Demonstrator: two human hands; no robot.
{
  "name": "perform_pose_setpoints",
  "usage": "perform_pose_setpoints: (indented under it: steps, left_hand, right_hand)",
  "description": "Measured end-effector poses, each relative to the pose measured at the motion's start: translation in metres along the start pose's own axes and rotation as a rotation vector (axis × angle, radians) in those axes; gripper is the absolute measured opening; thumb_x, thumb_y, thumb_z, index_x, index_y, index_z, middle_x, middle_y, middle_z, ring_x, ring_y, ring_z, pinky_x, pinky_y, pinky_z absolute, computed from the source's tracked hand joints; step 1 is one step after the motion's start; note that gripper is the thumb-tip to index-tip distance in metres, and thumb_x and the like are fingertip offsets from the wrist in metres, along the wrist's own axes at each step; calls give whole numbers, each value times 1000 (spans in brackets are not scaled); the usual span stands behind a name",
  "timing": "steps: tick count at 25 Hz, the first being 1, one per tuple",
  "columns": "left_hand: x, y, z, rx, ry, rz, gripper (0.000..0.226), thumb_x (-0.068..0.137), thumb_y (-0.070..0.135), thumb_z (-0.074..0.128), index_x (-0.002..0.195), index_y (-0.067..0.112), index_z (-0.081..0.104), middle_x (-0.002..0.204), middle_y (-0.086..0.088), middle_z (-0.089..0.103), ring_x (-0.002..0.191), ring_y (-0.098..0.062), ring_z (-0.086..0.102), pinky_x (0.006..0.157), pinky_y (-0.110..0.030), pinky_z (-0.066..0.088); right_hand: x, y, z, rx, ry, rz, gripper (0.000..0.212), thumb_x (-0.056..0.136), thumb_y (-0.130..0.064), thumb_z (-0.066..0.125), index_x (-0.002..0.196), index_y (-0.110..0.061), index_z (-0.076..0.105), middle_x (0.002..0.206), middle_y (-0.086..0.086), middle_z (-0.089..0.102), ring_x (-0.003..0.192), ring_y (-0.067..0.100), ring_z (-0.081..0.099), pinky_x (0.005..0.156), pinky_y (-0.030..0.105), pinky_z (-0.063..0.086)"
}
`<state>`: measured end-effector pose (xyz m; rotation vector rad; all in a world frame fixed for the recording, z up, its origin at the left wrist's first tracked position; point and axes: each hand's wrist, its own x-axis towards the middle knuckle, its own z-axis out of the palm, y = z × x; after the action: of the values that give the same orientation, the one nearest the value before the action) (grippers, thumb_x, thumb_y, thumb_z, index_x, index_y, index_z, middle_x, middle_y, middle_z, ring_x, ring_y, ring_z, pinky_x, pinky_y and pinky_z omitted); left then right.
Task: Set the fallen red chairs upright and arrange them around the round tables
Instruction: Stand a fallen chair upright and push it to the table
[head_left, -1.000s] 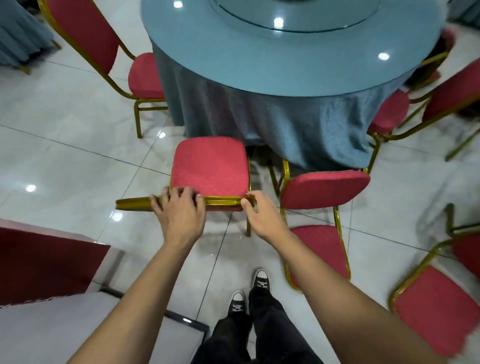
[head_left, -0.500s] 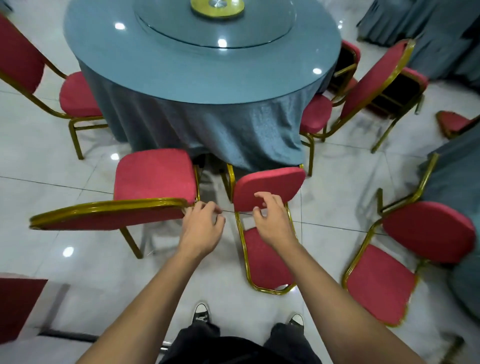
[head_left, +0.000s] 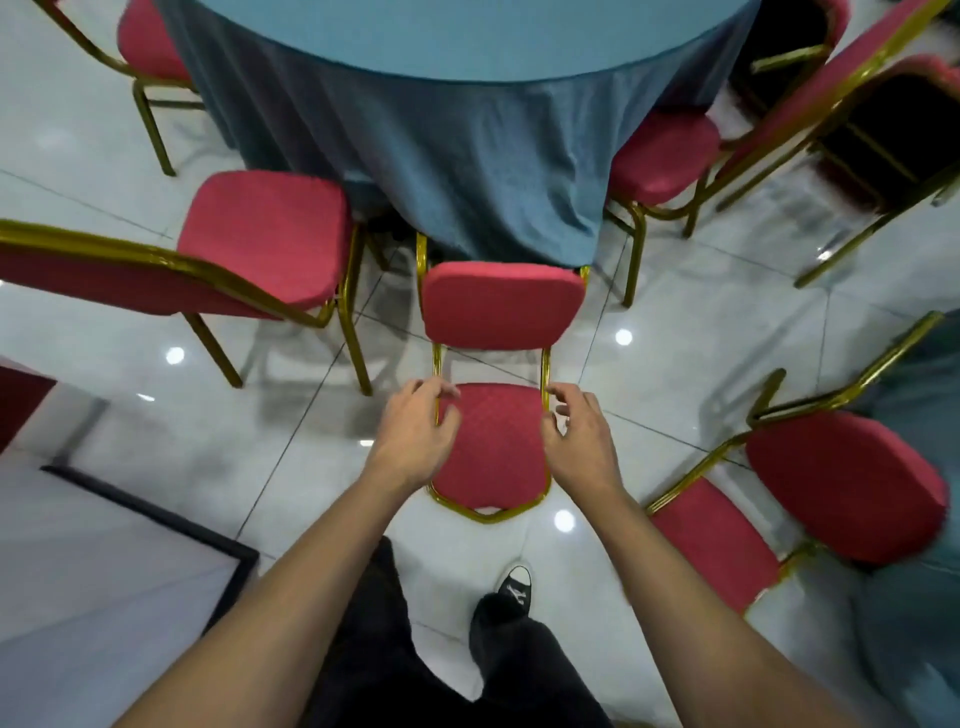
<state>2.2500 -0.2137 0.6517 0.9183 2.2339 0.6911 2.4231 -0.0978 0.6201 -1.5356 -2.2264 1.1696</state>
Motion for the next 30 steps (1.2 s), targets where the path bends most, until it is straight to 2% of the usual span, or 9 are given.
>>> perform_pose_setpoints:
  steps: [4,7,15,18,20,22,25,27,30]
  left_hand:
    - [-5,-17,55,8,-3,-40,20,96,21,53,113,23,63,116,2,60,116,-19,53,103,-36,42]
    - [2,-64,112,-19,-8,-147,24,96,21,53,118,27,59,121,5,56,119,-16,51,100,-30,41]
    - [100,-278,328,1,-69,-196,33,100,24,47,132,24,55,130,-1,55,117,-19,53,94,-26,38]
    - [150,-373,406,63,-99,-232,41,100,23,46,141,19,48,134,-12,52,119,-32,51,103,-40,41]
    - [178,-430,441,101,-100,-327,48,101,30,45,147,18,39,138,-18,50,124,-39,49,106,-48,40]
    - [200,-475,465,38,-102,-437,54,102,35,44,153,21,30,143,-18,49,128,-38,49,106,-44,39]
    - [218,-508,489,-156,-160,-499,63,98,25,51,155,29,25,138,-9,54,121,-29,54,97,-32,40]
    - [220,-511,495,-273,-146,-539,69,94,24,58,154,36,25,137,-4,54,117,-24,55,103,-35,44]
    - [213,-498,487,-312,-119,-618,65,92,30,64,149,43,35,141,-11,46,120,-30,55,110,-42,44]
  right_hand:
    - [3,68,3,-24,-66,72,34,97,-18,53,130,-24,57,118,-3,53,104,12,59,95,38,51]
    - [15,131,40,-53,-111,132,34,95,-17,53,129,-23,57,118,-1,55,105,14,60,93,40,52]
    - [104,368,248,-75,-129,229,39,94,-20,56,133,-24,53,117,5,57,99,21,61,90,43,52]
    - [135,467,329,-50,-51,296,49,94,-22,60,141,-21,46,117,12,56,100,27,60,89,42,51]
    - [147,524,369,-77,-5,367,62,94,-27,62,149,-19,34,127,18,50,107,31,56,92,43,47]
    - [158,570,397,-126,-5,459,70,94,-33,60,153,-17,27,139,23,43,121,40,51,101,50,42]
    - [174,605,416,-2,-48,585,69,92,-40,60,150,-16,32,138,13,49,125,37,52,102,44,43]
    - [182,610,418,169,-38,628,69,89,-45,66,145,-17,39,125,1,54,118,27,56,94,37,45]
    - [178,603,408,216,-59,605,73,86,-51,71,144,-18,39,118,-6,51,109,20,54,87,33,43]
